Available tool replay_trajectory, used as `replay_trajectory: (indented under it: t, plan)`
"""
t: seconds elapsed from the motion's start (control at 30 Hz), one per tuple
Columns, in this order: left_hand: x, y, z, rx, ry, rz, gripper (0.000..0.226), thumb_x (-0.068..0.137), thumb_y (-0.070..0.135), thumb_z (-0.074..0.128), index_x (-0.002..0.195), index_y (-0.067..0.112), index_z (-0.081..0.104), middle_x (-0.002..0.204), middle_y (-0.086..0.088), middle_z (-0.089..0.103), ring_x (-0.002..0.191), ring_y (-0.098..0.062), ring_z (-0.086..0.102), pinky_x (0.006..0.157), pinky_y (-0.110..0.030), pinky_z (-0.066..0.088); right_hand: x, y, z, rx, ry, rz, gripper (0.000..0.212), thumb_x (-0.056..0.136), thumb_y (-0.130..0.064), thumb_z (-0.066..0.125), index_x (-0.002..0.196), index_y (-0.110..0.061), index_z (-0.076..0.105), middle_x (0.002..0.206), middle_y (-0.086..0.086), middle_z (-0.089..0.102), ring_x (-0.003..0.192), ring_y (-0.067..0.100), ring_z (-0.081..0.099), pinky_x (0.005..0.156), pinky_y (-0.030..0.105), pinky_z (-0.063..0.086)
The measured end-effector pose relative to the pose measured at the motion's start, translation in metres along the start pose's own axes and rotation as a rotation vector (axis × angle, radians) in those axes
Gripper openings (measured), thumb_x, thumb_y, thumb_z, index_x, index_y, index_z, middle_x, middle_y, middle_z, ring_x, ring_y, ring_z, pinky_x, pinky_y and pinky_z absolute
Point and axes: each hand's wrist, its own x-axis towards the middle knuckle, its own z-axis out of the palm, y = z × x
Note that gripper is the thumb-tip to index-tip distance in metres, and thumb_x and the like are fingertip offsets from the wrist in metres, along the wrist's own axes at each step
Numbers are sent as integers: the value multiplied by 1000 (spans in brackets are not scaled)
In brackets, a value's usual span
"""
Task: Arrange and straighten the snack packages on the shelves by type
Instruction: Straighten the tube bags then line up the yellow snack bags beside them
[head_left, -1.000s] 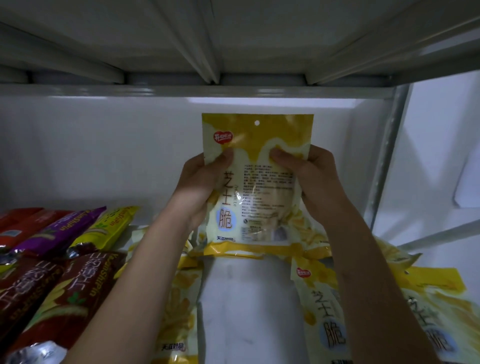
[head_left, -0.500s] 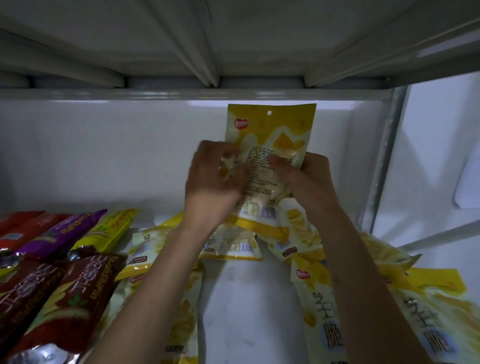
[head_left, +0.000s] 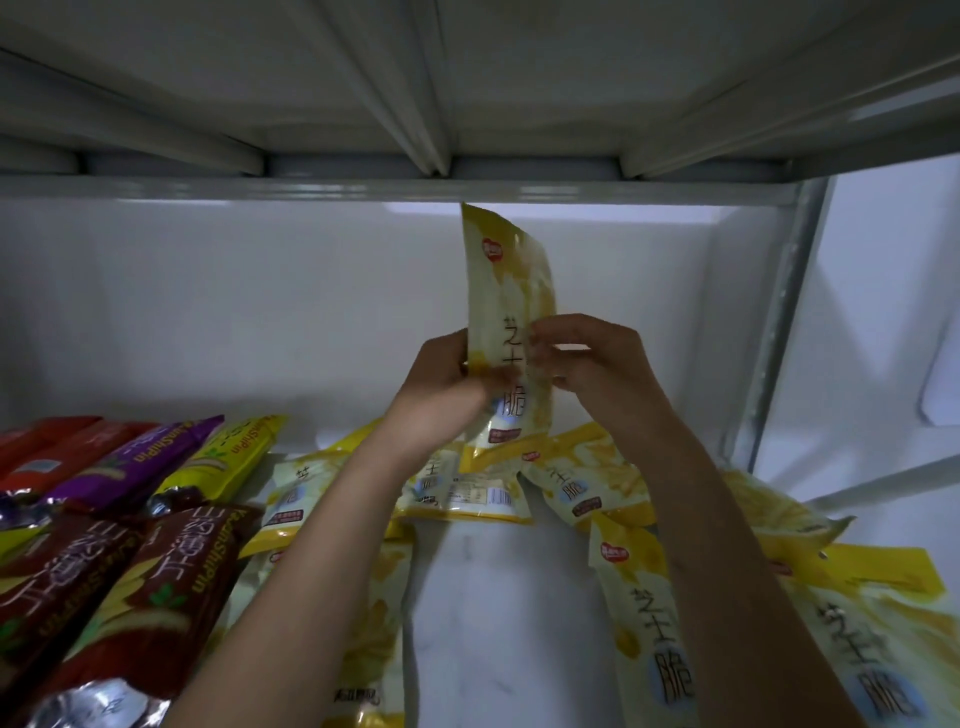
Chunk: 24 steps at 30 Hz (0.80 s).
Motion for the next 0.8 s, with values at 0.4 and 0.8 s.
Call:
replay_trajectory:
  t: [0.4, 0.8]
  plan:
    - [9, -8, -18, -517, -34, -106, 30, 92, -9, 55, 119, -5, 69, 114, -21, 76, 107, -33, 75, 90, -38, 61, -3, -4, -12, 171, -263, 219, 48, 84, -25, 84, 129, -19, 69, 120, 0, 78, 111, 25, 75, 105, 53, 54]
    - [8, -15, -27, -474, -40, -136, 44, 72, 14, 81, 113, -1, 74, 112, -18, 78, 113, -37, 72, 103, -45, 57, -13, -15, -11, 116, -284, 210, 53, 69, -33, 86, 116, -12, 75, 108, 8, 81, 102, 27, 78, 101, 52, 58]
